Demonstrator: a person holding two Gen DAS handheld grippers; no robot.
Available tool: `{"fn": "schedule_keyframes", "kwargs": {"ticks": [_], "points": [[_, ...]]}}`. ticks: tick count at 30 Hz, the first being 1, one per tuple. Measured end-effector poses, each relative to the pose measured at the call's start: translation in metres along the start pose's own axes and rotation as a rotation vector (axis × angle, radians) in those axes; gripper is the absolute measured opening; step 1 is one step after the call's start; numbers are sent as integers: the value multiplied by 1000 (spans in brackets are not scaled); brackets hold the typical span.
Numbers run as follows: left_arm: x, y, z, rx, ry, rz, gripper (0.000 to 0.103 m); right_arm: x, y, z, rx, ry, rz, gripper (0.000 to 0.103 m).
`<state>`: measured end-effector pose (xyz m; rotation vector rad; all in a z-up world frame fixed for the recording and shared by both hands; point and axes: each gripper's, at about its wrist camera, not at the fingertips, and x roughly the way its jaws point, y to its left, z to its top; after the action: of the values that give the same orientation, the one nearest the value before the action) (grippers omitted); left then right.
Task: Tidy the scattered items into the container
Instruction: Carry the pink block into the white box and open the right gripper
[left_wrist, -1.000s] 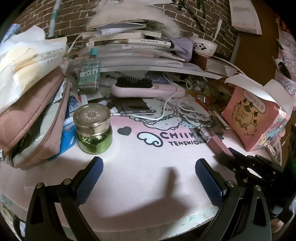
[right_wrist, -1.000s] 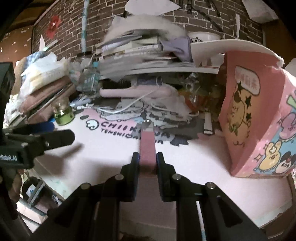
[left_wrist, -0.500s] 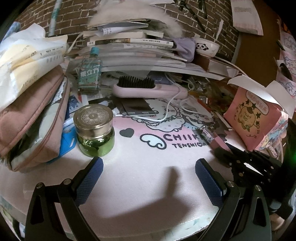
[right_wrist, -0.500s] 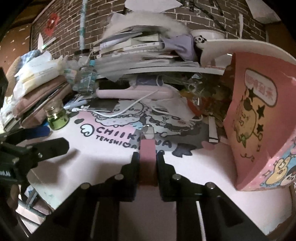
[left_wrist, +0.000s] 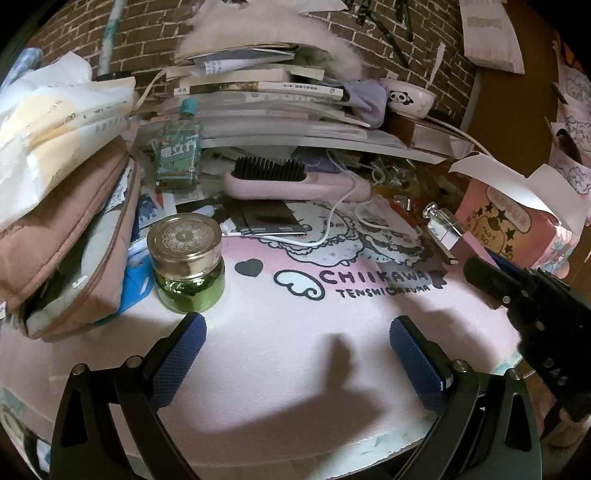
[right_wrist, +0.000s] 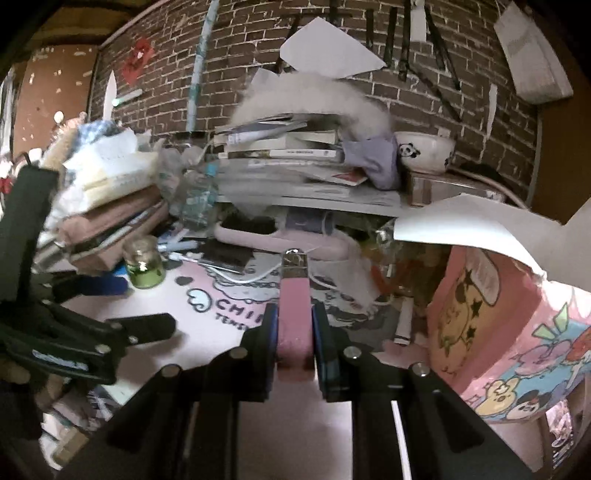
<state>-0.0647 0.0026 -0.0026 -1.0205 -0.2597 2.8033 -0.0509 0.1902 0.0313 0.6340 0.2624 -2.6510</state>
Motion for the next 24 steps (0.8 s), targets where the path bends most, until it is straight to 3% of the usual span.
{"fn": "schedule_keyframes", "kwargs": {"ticks": [5,10,13,16,19,24], "points": [[-3,-3,0,2,-3,10,100,-20,-11,16,50,-28,116,15],[-5,-7,1,8,-8,9,100,-59,-34,49,60,-104,117,15],[-6,-9,1,11,-9,9,100,-73,-55,63,84,-101,72,15],[-6,-11,1,14,-11,8,100,-79,-84,72,119,-71,-29,15],[-6,-11,1,14,-9,10,100,-75,-113,74,163,-19,-116,15],[-7,-13,2,17,-4,12,100,-60,-149,68,226,66,-183,15]]}}
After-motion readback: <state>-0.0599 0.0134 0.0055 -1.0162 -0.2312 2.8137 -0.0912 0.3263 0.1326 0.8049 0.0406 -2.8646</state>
